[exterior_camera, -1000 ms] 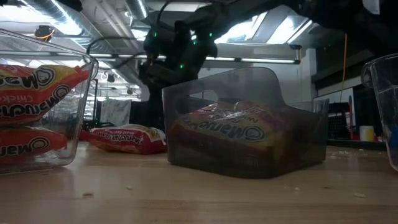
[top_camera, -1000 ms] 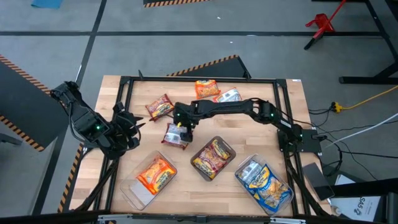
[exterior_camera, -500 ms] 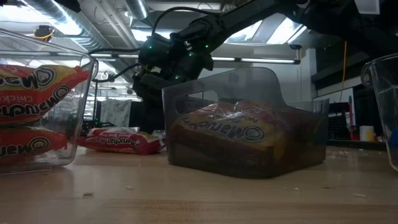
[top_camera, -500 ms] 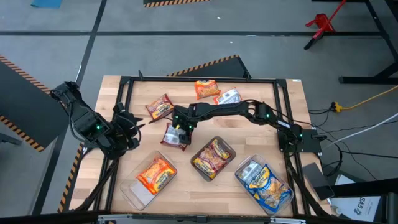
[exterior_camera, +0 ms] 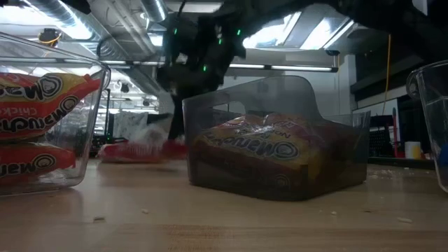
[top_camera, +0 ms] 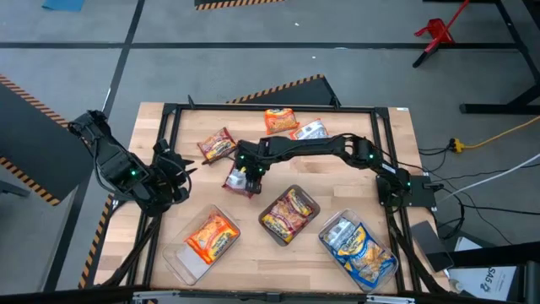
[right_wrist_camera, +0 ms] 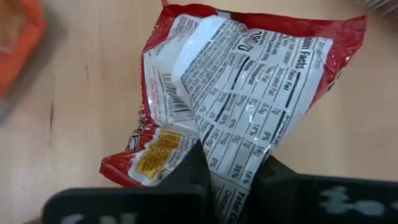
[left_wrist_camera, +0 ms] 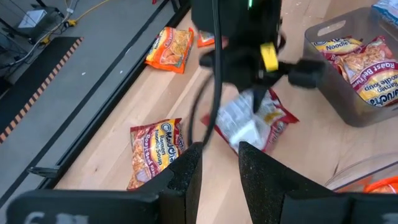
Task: Sort Maruchan noodles
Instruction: Put the red noodle pack into the black bin
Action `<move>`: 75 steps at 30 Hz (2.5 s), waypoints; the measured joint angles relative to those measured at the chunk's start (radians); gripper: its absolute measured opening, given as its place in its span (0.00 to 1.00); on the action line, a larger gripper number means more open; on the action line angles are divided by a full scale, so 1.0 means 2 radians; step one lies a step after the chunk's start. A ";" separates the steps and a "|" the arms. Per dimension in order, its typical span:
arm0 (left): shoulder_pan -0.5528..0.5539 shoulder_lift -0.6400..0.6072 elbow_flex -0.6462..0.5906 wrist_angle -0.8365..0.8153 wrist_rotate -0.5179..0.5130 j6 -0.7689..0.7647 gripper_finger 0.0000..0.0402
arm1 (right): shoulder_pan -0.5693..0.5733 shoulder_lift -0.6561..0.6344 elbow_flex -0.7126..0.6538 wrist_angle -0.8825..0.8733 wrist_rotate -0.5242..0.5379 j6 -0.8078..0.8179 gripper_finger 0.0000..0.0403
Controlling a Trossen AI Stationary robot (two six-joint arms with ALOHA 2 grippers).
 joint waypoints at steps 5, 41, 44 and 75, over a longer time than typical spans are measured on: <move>0.000 0.000 0.000 0.000 0.000 0.000 0.25 | 0.008 -0.048 0.001 -0.042 0.068 -0.002 0.05; 0.000 0.000 0.000 0.028 -0.042 0.016 0.25 | 0.264 -0.179 -0.022 -0.415 0.307 0.281 0.05; 0.000 0.000 0.000 0.032 -0.039 0.013 0.25 | 0.257 -0.221 -0.017 -0.417 0.278 0.254 0.05; 0.000 0.000 0.000 0.041 -0.088 -0.013 0.25 | 0.303 -0.305 -0.024 -0.330 0.625 -0.208 0.05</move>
